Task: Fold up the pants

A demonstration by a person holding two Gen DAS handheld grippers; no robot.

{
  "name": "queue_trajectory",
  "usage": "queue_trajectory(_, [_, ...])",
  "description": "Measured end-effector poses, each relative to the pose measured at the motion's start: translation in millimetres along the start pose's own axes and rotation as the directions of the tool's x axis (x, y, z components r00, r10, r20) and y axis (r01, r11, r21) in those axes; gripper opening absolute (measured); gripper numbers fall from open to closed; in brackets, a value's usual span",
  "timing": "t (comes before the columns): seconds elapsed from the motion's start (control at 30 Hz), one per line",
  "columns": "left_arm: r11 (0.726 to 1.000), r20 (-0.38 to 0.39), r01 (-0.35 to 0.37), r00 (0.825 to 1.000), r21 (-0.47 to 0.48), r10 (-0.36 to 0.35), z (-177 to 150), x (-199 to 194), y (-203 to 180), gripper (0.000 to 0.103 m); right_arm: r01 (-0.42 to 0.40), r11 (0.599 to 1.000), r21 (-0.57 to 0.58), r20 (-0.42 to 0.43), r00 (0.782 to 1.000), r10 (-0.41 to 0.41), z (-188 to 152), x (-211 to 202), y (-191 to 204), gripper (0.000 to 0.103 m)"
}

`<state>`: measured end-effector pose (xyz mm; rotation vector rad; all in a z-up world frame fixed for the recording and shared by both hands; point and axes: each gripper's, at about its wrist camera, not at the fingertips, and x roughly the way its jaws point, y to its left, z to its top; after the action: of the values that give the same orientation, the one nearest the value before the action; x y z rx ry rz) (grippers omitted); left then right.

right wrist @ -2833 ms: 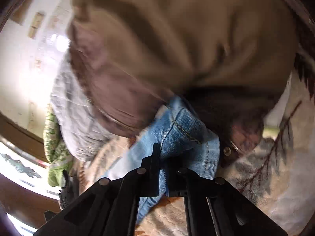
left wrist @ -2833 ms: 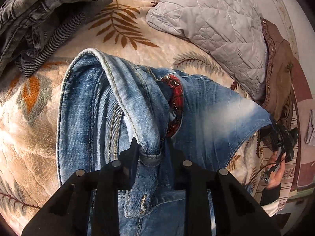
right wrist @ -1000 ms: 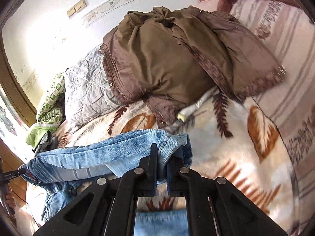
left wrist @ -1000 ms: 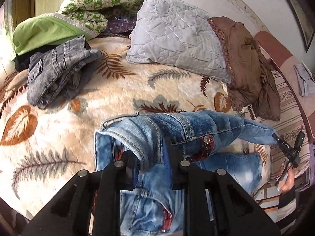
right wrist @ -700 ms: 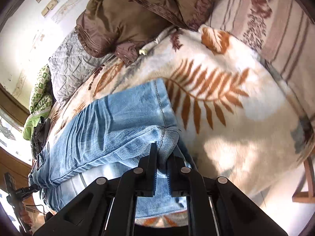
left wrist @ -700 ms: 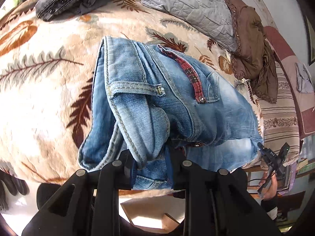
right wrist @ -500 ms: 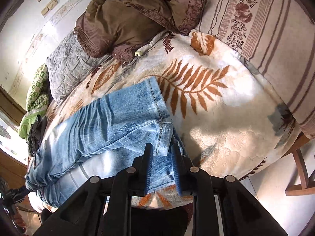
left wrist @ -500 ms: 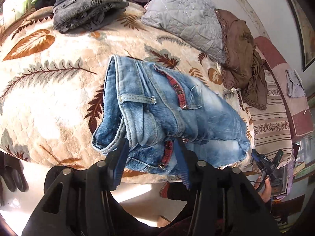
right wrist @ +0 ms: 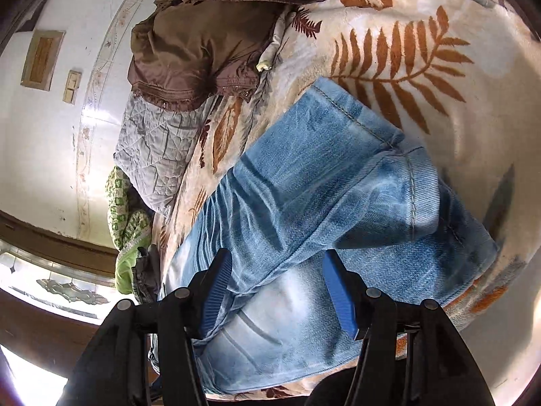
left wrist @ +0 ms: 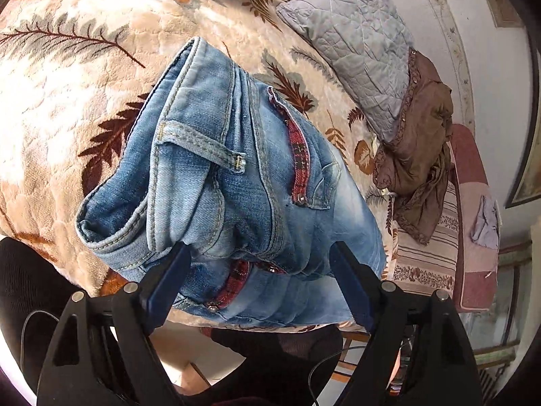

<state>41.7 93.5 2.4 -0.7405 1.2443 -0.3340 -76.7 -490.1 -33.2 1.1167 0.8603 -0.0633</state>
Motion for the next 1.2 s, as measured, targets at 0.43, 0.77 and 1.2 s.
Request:
queue_trajectory(0.43, [0.994,0.057,-0.043,0.998,0.100,0.038,35,-13,-28,0.001,-0.161,0.985,-0.064,0.085,0.982,0.166,21,-18,42,0.003])
queue_trajectory(0.77, [0.980,0.003,-0.170,0.985,0.105,0.171,-9,-9,34,0.001,0.005,0.999,-0.042,-0.015,1.000,-0.005,-35,-40,-26,0.003])
queue_trajectory(1.2, [0.994,-0.025,0.097,0.995,0.040,-0.096,-49,-39,19,0.066,0.021,1.000,-0.014,0.005,1.000,-0.021,-45,-60,-37,0.035])
